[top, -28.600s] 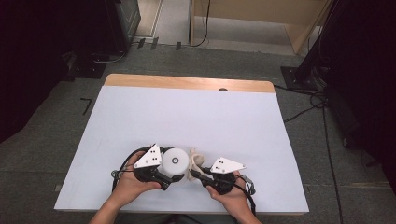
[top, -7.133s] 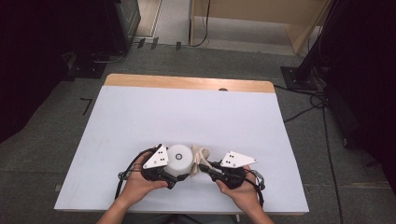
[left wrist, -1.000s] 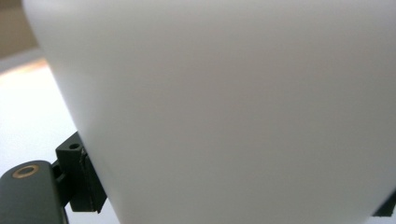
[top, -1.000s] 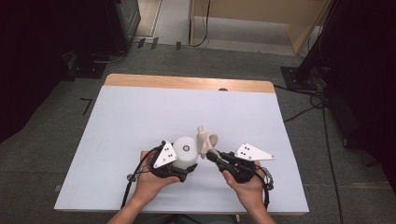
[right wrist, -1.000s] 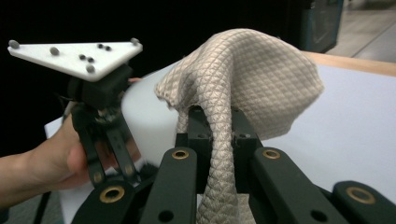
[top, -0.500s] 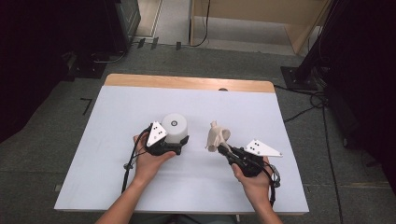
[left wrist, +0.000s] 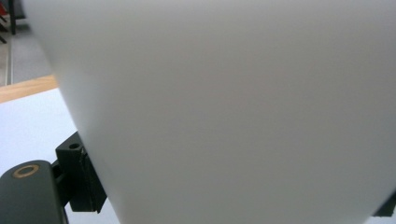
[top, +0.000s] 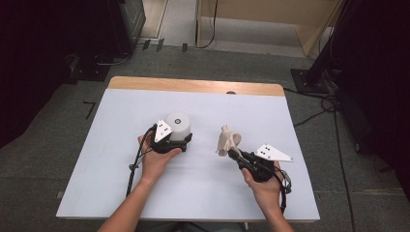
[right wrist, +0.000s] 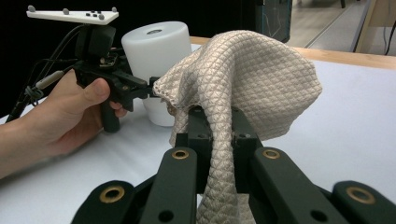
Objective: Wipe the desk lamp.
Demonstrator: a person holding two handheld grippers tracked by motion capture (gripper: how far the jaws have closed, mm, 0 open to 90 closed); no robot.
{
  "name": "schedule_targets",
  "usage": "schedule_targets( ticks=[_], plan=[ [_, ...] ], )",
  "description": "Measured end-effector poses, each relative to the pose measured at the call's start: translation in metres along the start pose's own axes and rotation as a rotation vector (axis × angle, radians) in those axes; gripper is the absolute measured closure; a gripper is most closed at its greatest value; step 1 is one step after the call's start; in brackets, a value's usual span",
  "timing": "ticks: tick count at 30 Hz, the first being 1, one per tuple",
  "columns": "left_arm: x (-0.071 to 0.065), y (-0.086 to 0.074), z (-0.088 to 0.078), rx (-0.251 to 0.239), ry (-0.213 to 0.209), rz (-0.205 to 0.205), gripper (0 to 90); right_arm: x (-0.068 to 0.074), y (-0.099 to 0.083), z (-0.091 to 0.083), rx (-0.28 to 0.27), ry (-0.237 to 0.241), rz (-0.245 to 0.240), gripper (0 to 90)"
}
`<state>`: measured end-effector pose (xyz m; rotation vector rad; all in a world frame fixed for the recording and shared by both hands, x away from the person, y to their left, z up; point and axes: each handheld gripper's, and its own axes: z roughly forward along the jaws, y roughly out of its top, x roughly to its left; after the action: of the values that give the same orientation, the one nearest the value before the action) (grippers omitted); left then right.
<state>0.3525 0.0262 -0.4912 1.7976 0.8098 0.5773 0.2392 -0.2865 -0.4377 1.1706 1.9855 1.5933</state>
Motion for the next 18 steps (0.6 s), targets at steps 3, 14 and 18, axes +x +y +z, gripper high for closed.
schedule_targets(
  ticks=[3,14,18],
  plan=[
    [-0.005,-0.001,0.002,0.016,0.005,0.039,7.8,0.000,0.000,0.001,0.000,0.000,-0.002,83.6],
    [-0.010,0.001,-0.003,0.081,0.026,-0.040,6.4,0.000,-0.001,0.002,0.002,0.000,-0.001,83.6],
    [-0.010,0.001,-0.008,0.110,0.004,-0.043,0.0,-0.001,-0.001,0.003,0.002,-0.002,0.002,83.5]
  ],
)
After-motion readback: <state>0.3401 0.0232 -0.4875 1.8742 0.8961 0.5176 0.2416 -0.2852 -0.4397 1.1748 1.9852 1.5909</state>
